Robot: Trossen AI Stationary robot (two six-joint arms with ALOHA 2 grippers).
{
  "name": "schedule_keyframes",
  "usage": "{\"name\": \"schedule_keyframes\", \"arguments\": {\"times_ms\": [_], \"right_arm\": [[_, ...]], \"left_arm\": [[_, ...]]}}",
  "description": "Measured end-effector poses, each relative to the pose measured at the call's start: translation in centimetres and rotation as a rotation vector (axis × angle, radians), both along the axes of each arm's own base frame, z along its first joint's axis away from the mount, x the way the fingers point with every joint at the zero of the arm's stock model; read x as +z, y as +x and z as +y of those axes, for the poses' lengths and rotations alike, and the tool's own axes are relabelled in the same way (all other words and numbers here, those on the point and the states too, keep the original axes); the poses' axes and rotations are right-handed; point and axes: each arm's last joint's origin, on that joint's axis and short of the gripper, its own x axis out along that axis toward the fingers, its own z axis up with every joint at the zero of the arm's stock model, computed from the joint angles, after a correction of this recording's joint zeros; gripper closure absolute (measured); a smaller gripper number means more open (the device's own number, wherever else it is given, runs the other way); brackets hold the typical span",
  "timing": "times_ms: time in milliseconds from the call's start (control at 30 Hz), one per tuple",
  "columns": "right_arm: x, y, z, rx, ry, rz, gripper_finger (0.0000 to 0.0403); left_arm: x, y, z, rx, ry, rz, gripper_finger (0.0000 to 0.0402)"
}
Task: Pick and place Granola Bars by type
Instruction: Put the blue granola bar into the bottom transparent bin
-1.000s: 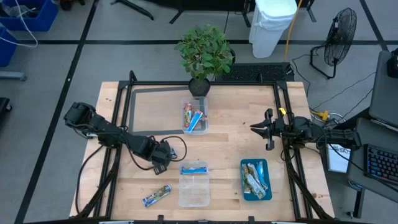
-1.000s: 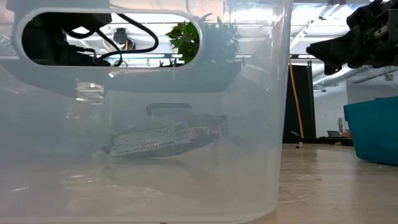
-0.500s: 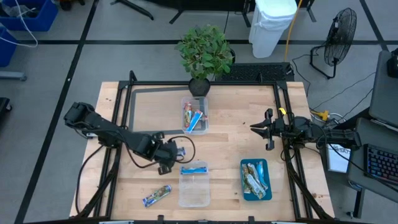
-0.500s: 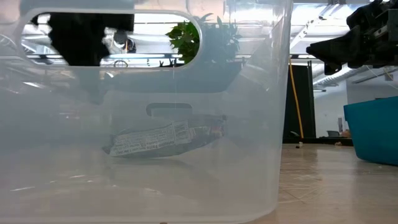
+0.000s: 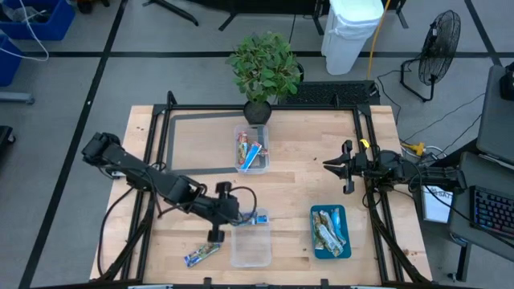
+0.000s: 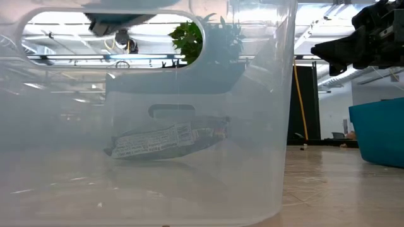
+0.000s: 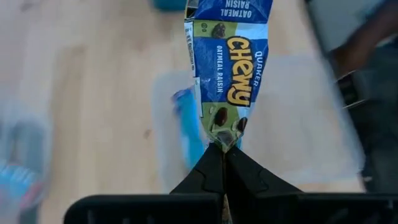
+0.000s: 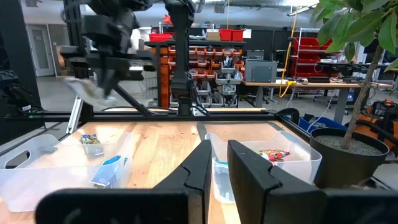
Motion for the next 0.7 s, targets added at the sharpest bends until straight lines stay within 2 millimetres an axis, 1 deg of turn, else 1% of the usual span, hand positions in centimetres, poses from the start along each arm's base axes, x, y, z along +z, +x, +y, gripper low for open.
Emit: {"name": "schedule_keyframes", "arguments": {"times_ms": [200, 333, 433, 533, 700], "right_arm": [[0.0, 0.0, 0.0, 0.0, 0.0, 0.0, 0.0358], [0.0, 0.0, 0.0, 0.0, 0.0, -0.002, 0.0359], [0.0, 0.0, 0.0, 0.0, 0.0, -0.002, 0.0359], [0.0, 0.0, 0.0, 0.0, 0.0, -0.002, 0.0358], [0.0, 0.0, 0.0, 0.0, 0.0, -0.002, 0.0359]], "left_arm": [[-0.8, 1.1, -0.7, -0.107, -0.025, -0.042, 0.0398], [-2.5, 2.3, -0.9, -0.12, -0.033, -0.006, 0.0398], [-4.1, 3.5, -0.5, -0.142, -0.091, 0.039, 0.0398], [-5.5, 4.3, 0.0, -0.154, -0.147, 0.102, 0.0398], [-6.5, 5.1, 0.9, -0.149, -0.23, 0.157, 0.0398]]}}
